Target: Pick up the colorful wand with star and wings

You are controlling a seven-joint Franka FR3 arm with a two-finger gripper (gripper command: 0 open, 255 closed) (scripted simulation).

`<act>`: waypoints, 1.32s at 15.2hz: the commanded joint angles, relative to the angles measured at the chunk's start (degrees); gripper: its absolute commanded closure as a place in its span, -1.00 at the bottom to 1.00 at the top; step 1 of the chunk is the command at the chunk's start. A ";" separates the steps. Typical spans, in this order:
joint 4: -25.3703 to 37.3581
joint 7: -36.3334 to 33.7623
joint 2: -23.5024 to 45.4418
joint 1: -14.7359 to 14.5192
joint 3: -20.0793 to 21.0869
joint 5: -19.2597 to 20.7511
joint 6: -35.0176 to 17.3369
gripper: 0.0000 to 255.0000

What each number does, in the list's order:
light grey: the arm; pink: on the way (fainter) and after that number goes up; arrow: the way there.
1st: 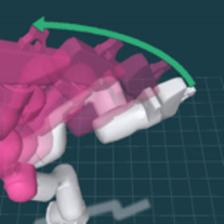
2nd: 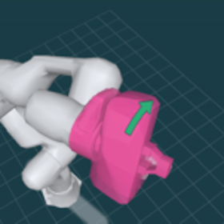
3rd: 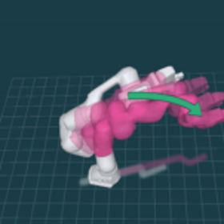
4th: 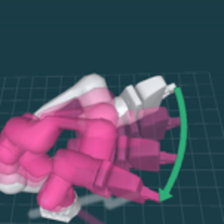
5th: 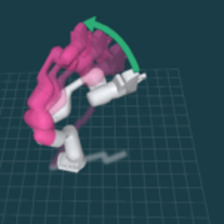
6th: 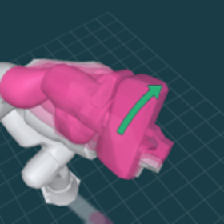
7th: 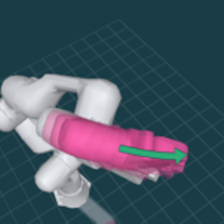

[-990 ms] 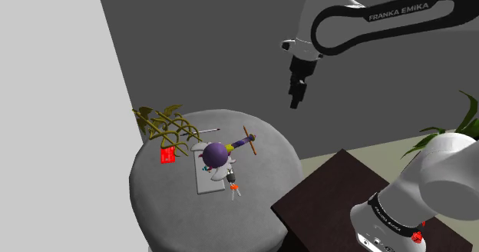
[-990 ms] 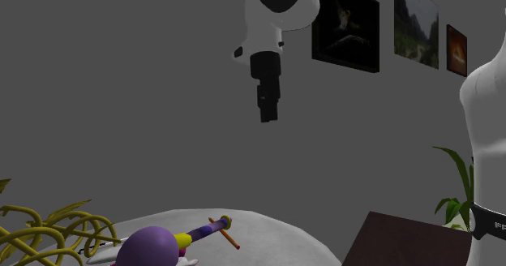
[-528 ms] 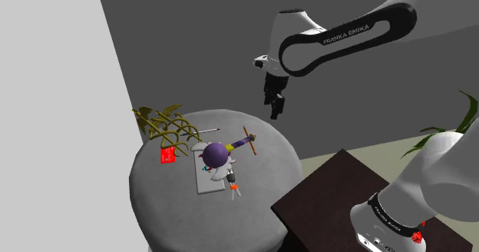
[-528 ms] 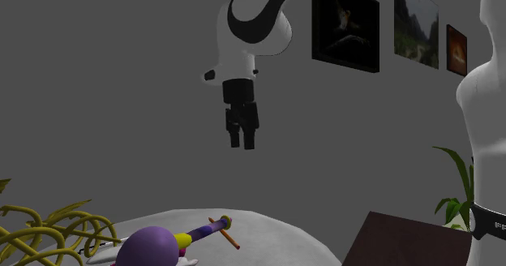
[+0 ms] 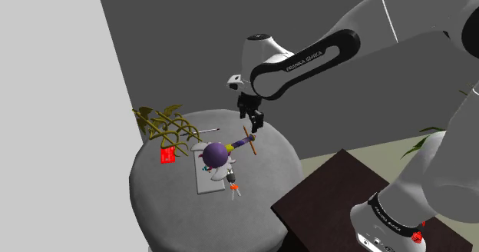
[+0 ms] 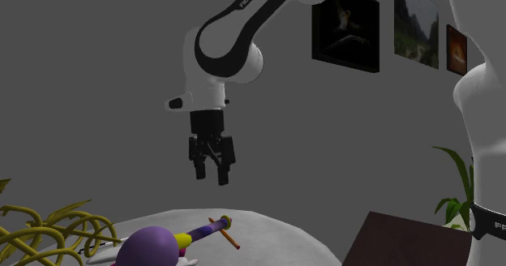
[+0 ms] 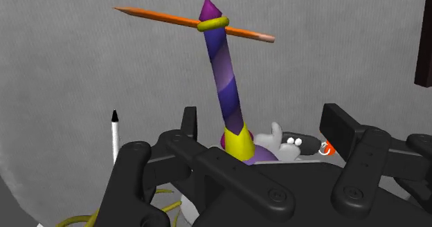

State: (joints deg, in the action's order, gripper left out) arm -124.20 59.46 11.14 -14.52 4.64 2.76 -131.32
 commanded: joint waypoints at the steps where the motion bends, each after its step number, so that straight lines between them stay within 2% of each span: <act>1: 1.81 2.48 3.33 -0.88 1.01 0.97 -1.50 -1.00; 6: 6.09 7.97 11.42 -2.96 3.09 4.11 -5.13 -1.00; 15: 6.17 7.13 16.00 -3.40 2.44 5.21 -9.59 -1.00; 16: 5.87 7.15 15.83 -3.37 2.45 5.21 -9.72 1.00; 20: 5.89 7.16 15.92 -3.36 2.43 5.23 -9.80 1.00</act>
State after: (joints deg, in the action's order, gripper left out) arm -118.30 66.62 27.00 -17.87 7.07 7.98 -141.09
